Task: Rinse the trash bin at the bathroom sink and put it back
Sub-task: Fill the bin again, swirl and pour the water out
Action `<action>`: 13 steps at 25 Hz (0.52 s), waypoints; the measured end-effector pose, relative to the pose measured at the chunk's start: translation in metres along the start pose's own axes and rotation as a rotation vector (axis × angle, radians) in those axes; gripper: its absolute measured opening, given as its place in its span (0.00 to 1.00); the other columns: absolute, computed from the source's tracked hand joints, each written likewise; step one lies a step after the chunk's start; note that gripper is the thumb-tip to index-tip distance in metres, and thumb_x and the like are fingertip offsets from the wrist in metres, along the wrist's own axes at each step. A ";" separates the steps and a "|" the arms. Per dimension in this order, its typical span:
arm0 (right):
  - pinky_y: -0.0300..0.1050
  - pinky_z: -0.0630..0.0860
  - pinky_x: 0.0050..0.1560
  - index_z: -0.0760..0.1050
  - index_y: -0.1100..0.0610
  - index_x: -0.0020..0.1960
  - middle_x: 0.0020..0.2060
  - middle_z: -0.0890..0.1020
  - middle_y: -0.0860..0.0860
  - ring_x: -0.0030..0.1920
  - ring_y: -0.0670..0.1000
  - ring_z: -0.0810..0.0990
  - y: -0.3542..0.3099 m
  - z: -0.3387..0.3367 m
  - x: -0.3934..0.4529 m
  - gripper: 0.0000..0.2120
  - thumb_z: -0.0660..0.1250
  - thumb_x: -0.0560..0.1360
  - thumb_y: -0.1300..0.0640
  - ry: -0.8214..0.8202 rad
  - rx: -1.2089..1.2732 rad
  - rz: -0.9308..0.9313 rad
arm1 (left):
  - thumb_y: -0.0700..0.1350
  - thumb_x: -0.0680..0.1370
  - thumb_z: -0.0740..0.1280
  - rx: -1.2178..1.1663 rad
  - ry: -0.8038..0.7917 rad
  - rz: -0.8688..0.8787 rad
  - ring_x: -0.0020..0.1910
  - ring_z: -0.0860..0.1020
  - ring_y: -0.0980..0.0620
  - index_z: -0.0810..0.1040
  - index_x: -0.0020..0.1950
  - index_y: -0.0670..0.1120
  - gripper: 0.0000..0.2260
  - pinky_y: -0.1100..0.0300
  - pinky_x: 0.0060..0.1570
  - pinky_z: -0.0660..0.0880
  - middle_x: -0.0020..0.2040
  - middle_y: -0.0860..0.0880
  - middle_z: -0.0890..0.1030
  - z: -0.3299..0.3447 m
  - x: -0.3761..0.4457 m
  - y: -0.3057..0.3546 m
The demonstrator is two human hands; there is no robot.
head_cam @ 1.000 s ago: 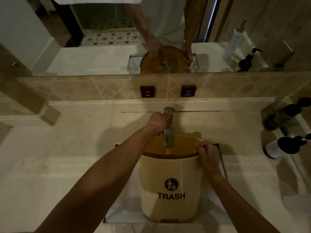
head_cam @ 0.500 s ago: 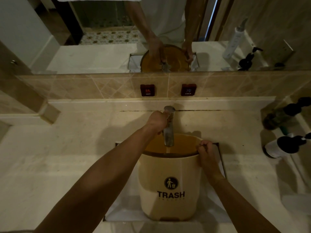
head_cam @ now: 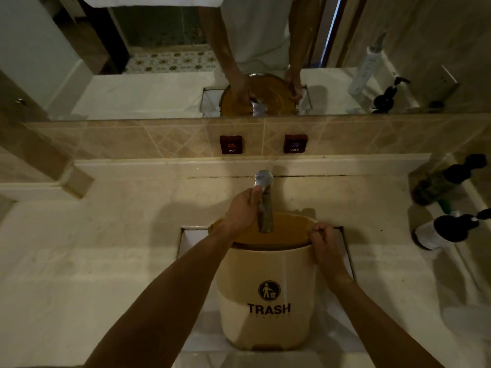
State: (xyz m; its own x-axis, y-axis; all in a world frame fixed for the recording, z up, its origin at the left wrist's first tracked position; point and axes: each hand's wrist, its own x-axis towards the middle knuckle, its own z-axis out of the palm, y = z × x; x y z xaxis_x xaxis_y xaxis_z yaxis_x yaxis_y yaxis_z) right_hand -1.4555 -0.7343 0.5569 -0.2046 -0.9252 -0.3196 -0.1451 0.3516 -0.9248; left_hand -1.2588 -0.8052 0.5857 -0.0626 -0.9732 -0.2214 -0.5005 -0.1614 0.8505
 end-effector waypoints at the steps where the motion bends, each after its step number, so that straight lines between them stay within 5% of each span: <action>1: 0.39 0.65 0.34 0.66 0.55 0.46 0.36 0.67 0.49 0.35 0.47 0.66 0.000 -0.002 0.001 0.04 0.60 0.78 0.62 -0.015 -0.001 -0.002 | 0.57 0.84 0.50 0.040 -0.022 0.003 0.34 0.74 0.52 0.72 0.40 0.48 0.20 0.59 0.37 0.69 0.34 0.52 0.75 -0.002 0.001 0.003; 4: 0.43 0.70 0.41 0.69 0.56 0.52 0.40 0.71 0.50 0.39 0.48 0.71 -0.002 -0.011 0.002 0.10 0.64 0.76 0.52 -0.128 -0.011 0.042 | 0.60 0.83 0.48 0.224 -0.086 0.007 0.40 0.78 0.49 0.75 0.47 0.47 0.23 0.54 0.42 0.73 0.40 0.48 0.79 -0.018 -0.008 0.003; 8: 0.55 0.79 0.51 0.68 0.42 0.64 0.57 0.73 0.41 0.56 0.46 0.75 -0.010 -0.039 0.000 0.22 0.70 0.72 0.45 -0.428 -0.072 0.163 | 0.74 0.73 0.47 0.315 -0.042 0.134 0.47 0.75 0.55 0.80 0.48 0.49 0.34 0.57 0.48 0.70 0.47 0.52 0.80 -0.051 -0.067 -0.049; 10: 0.56 0.80 0.51 0.68 0.45 0.62 0.56 0.74 0.46 0.54 0.52 0.77 -0.011 -0.041 0.002 0.29 0.77 0.65 0.50 -0.483 -0.200 0.191 | 0.77 0.68 0.54 0.371 -0.039 0.211 0.53 0.73 0.55 0.79 0.52 0.48 0.36 0.58 0.53 0.70 0.52 0.54 0.77 -0.052 -0.091 -0.072; 13: 0.55 0.81 0.46 0.69 0.51 0.56 0.51 0.77 0.50 0.50 0.53 0.79 -0.016 -0.033 0.003 0.26 0.79 0.63 0.53 -0.384 -0.335 0.153 | 0.73 0.62 0.68 0.467 -0.037 0.111 0.52 0.71 0.56 0.74 0.47 0.53 0.28 0.62 0.47 0.68 0.50 0.55 0.74 -0.044 -0.091 -0.062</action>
State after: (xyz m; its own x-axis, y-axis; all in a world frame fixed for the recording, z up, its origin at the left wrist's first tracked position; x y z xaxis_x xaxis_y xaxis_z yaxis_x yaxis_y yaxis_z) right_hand -1.4860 -0.7378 0.5779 0.1128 -0.8232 -0.5565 -0.4555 0.4549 -0.7652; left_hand -1.1835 -0.7134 0.5743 -0.1640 -0.9725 -0.1651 -0.8229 0.0426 0.5665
